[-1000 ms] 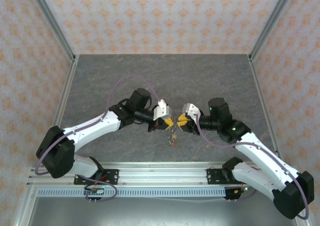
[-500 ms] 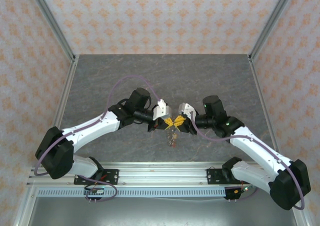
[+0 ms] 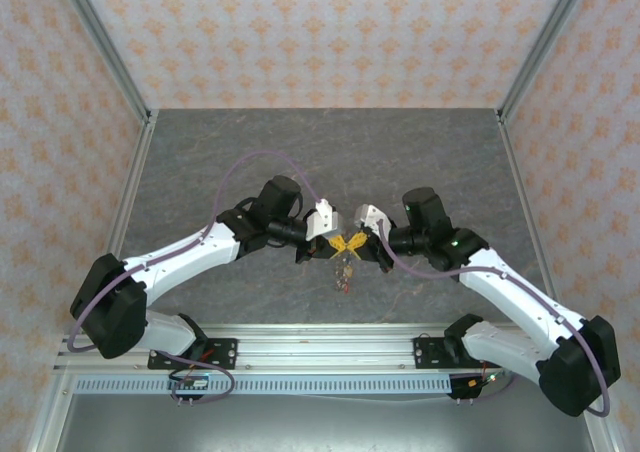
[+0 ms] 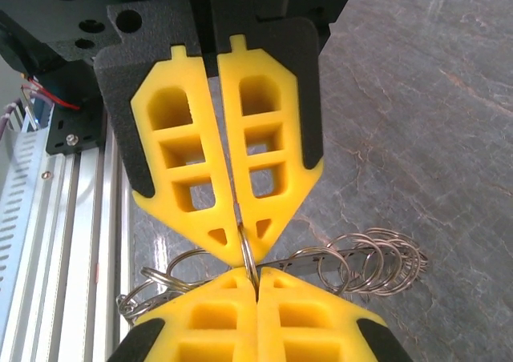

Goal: Put the keys on the keyring

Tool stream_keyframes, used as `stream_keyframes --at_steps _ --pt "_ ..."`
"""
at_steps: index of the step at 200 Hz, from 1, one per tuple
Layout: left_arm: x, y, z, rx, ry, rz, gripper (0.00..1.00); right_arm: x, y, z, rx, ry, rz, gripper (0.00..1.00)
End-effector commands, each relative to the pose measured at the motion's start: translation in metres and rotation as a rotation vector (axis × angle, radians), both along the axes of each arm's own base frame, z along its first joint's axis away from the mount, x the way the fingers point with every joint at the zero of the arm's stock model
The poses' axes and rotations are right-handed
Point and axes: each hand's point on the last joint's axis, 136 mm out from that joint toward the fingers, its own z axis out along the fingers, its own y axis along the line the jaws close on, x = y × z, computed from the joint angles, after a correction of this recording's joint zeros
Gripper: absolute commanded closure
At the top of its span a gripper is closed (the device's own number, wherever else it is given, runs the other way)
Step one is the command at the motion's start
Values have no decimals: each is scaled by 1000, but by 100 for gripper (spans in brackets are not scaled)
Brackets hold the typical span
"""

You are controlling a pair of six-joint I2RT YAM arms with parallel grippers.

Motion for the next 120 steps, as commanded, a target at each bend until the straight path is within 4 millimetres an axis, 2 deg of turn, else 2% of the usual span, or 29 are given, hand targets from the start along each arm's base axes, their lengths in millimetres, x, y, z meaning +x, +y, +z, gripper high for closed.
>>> stream_keyframes --at_steps 1,41,78,120 --pt "-3 4 -3 60 -14 -9 90 1 -2 17 -44 -40 6 100" --pt "-1 -1 3 58 -19 -20 87 1 -5 15 -174 -26 6 100" --pt "-1 -5 14 12 -30 -19 85 2 -2 15 -213 -21 7 100" --pt "0 -3 14 -3 -41 7 84 0 -2 17 -224 -14 18 100"
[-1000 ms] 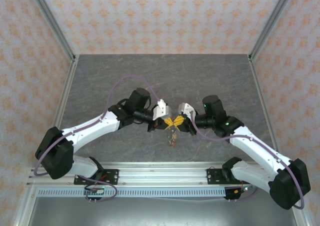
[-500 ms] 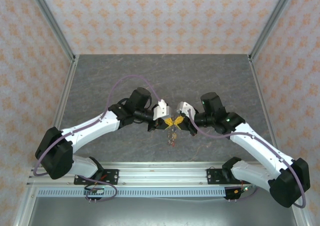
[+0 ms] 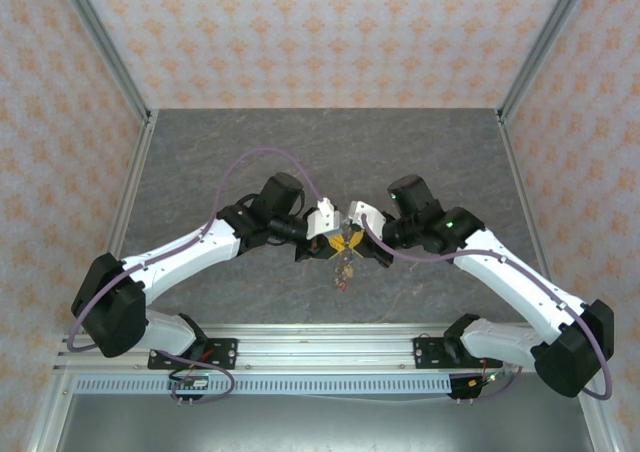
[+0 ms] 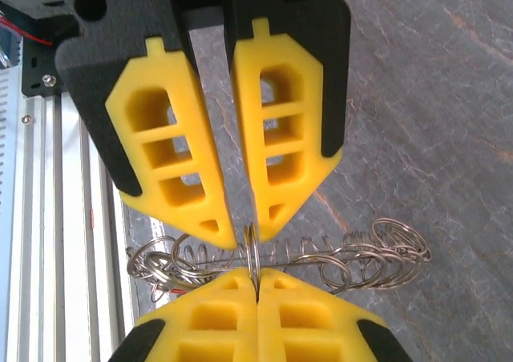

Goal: Put the keys on the keyring

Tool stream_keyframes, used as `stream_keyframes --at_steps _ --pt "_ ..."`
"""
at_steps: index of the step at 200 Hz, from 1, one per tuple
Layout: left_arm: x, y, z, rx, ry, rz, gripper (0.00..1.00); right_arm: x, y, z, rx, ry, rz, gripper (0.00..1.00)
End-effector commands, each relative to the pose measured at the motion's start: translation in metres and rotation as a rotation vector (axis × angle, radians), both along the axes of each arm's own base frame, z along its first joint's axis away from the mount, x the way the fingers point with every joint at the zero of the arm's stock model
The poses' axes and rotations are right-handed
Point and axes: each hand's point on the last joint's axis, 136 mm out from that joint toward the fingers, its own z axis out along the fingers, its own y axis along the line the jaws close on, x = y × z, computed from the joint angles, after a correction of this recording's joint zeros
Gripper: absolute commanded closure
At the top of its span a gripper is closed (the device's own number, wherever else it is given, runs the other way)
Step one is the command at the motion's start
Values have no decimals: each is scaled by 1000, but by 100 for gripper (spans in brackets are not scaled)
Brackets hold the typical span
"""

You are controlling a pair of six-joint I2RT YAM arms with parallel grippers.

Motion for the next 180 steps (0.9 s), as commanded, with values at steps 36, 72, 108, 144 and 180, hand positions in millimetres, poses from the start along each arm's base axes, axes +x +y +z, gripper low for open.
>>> stream_keyframes --at_steps 36,72,108,144,180 --pt "0 -9 11 -52 -13 -2 84 -4 9 20 28 -20 47 100" --pt "3 -14 14 -69 -16 0 85 -3 15 21 41 -22 60 100" --pt "3 -13 16 -78 -26 8 100 -3 17 23 61 -34 56 95" --pt "4 -12 23 -144 -29 36 100 0 12 17 122 -64 -1 86" --pt "-4 -14 29 -190 -15 -5 100 1 11 21 242 -69 -15 82"
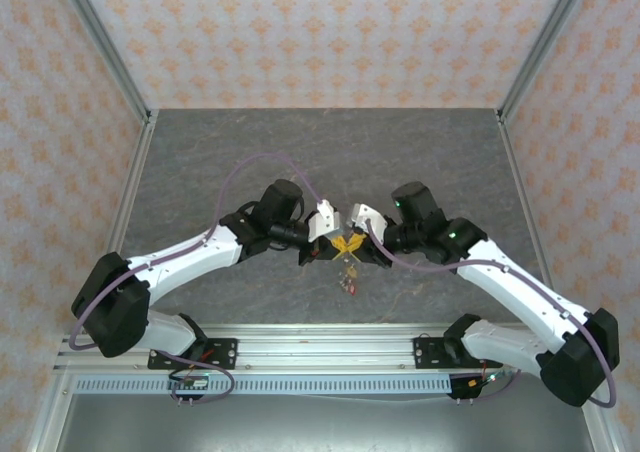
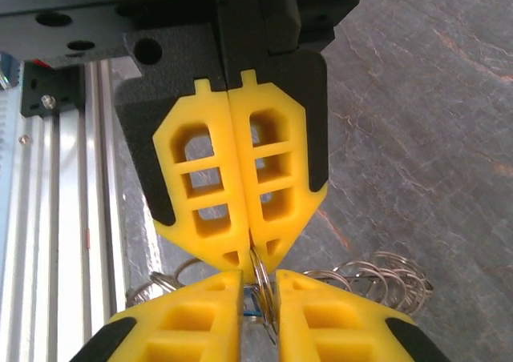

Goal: Put the keys on the keyring

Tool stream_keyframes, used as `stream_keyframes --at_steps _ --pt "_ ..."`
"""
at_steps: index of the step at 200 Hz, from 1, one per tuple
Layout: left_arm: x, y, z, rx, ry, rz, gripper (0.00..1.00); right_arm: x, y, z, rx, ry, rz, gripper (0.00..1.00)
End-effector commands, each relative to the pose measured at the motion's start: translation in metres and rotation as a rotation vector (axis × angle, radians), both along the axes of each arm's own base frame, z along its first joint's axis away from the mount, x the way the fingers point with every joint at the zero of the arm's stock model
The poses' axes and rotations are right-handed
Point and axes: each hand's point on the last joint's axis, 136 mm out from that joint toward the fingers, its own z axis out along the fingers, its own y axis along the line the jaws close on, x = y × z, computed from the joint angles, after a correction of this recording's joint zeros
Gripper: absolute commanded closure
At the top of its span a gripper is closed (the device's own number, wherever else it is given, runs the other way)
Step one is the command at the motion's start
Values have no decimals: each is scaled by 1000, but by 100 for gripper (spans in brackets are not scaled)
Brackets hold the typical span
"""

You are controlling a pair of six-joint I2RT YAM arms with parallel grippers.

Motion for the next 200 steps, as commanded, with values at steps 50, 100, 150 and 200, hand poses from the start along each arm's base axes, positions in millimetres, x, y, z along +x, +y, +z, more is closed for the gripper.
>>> stream_keyframes --at_steps 50,100,150,200 --pt "-4 -9 38 -148 -58 -43 100 7 -2 13 173 -46 -21 83" --pt "-3 -8 38 -159 -48 -36 100 12 -7 12 212 -56 -57 91" --pt "7 -1 25 -55 -75 18 91 9 -5 16 169 -18 -14 100" --pt "9 -3 23 -10 -102 22 84 5 -3 14 101 27 19 100"
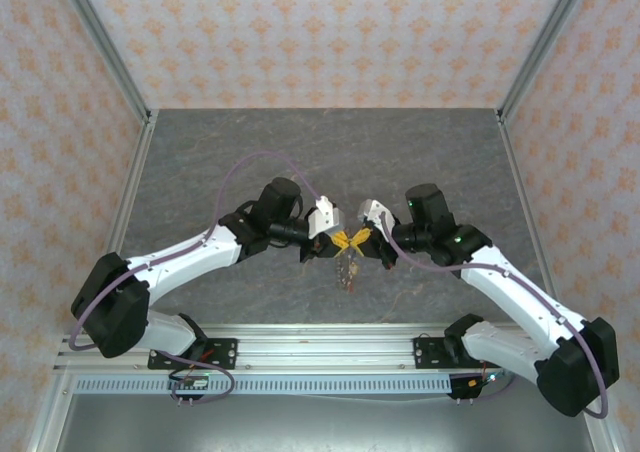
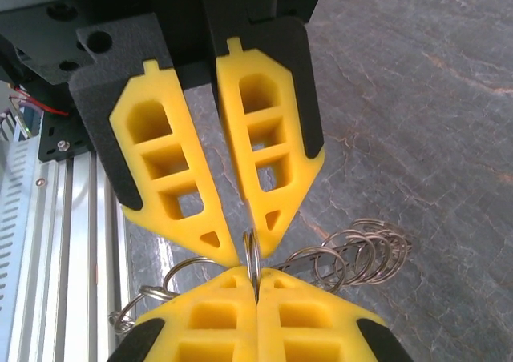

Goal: Put the keys on the keyring

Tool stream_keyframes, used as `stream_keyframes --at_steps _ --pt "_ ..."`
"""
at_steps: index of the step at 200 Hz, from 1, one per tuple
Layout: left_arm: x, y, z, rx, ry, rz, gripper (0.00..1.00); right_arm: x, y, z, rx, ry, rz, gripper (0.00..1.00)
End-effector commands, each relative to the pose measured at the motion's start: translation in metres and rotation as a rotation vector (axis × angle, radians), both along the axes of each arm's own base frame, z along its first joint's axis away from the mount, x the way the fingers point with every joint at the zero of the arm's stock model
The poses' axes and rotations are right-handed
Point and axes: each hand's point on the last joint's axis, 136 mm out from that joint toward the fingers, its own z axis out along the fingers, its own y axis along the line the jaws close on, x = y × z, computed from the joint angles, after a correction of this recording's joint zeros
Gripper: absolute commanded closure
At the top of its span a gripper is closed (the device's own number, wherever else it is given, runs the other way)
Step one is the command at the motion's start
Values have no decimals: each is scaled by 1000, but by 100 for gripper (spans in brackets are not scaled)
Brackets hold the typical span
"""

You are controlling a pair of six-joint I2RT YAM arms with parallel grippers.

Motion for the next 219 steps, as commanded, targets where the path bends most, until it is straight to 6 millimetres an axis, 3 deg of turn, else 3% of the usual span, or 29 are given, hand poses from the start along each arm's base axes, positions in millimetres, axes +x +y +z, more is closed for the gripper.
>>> stream_keyframes --at_steps 1,56,79,219 --pt "0 -2 17 2 -65 -5 84 -3 3 14 -11 -26 46 100" --pt "0 -6 14 26 -58 -24 84 -2 11 16 -48 -37 70 100" --pt "1 -5 14 38 -63 -16 100 -2 10 11 -115 -45 68 100" --pt "-6 -5 36 -134 -12 -41 100 -2 5 12 85 -41 3 86"
